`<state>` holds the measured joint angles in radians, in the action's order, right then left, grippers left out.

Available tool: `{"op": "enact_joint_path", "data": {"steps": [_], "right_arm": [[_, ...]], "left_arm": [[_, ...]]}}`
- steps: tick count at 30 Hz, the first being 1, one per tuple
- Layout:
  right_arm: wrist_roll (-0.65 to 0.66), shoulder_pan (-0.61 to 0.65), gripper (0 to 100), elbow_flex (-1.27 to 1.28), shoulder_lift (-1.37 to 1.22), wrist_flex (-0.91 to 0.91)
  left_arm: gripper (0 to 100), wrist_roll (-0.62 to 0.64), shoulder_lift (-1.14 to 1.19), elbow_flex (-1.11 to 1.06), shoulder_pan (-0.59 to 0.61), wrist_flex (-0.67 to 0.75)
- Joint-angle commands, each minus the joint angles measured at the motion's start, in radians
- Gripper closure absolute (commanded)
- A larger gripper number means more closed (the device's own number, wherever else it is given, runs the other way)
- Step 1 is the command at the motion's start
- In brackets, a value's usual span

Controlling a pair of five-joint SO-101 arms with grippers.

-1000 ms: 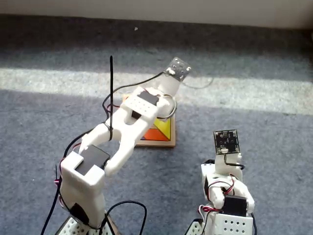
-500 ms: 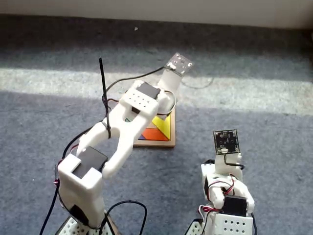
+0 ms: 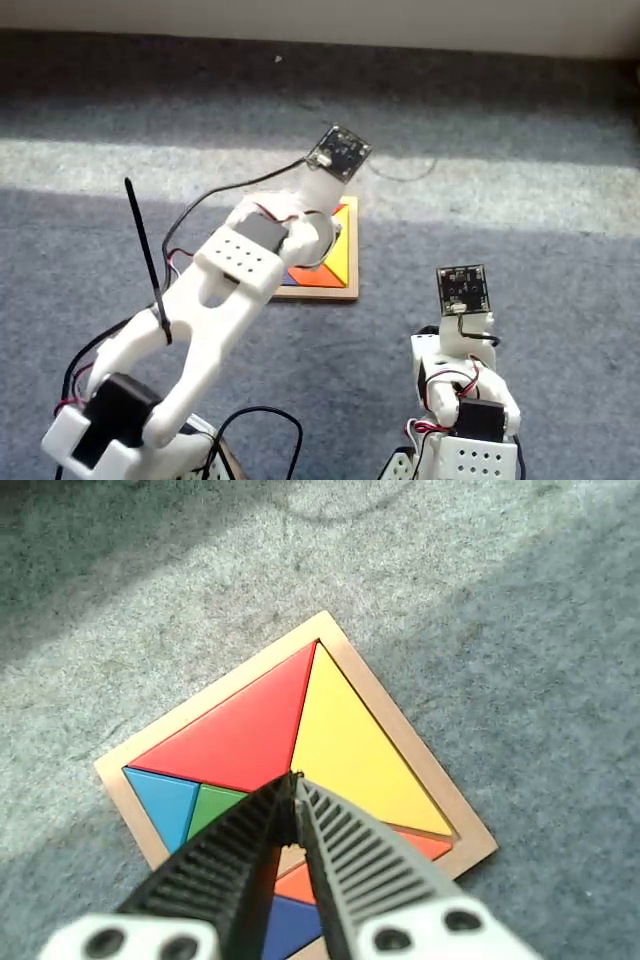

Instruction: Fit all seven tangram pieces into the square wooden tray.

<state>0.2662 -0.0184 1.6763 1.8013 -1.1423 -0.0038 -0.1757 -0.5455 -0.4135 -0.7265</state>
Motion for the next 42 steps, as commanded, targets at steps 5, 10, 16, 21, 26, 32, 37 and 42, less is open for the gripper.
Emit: {"op": "enact_joint_path", "data": {"steps": [5,10,16,21,26,32,37,42], "right_arm": [[0.009,-0.010,98.8,0.047,0.018,0.007],[0.009,-0.012,98.8,0.047,0.018,0.007],[0.009,-0.012,98.8,0.053,0.018,0.028],[0.009,-0.012,98.8,0.054,0.018,0.045],[0.009,-0.012,98.8,0.054,0.018,0.045],[0.009,-0.012,98.8,0.054,0.018,0.044],[0.009,-0.013,98.8,0.054,0.018,0.044],[0.009,-0.013,98.8,0.054,0.018,0.044]], "left_arm": [[99,0.003,-0.286,-0.197,0.047,0.141],[99,0.003,-0.441,-0.326,0.084,0.235],[99,0.005,-0.596,-0.410,0.124,0.253],[99,0.006,-0.782,-0.513,0.173,0.253],[99,0.006,-1.059,-0.668,0.222,0.252],[99,0.006,-1.346,-0.812,0.265,0.199],[99,0.005,-1.506,-0.855,0.291,0.066],[99,0.005,-1.620,-0.918,0.320,-0.023]]}}
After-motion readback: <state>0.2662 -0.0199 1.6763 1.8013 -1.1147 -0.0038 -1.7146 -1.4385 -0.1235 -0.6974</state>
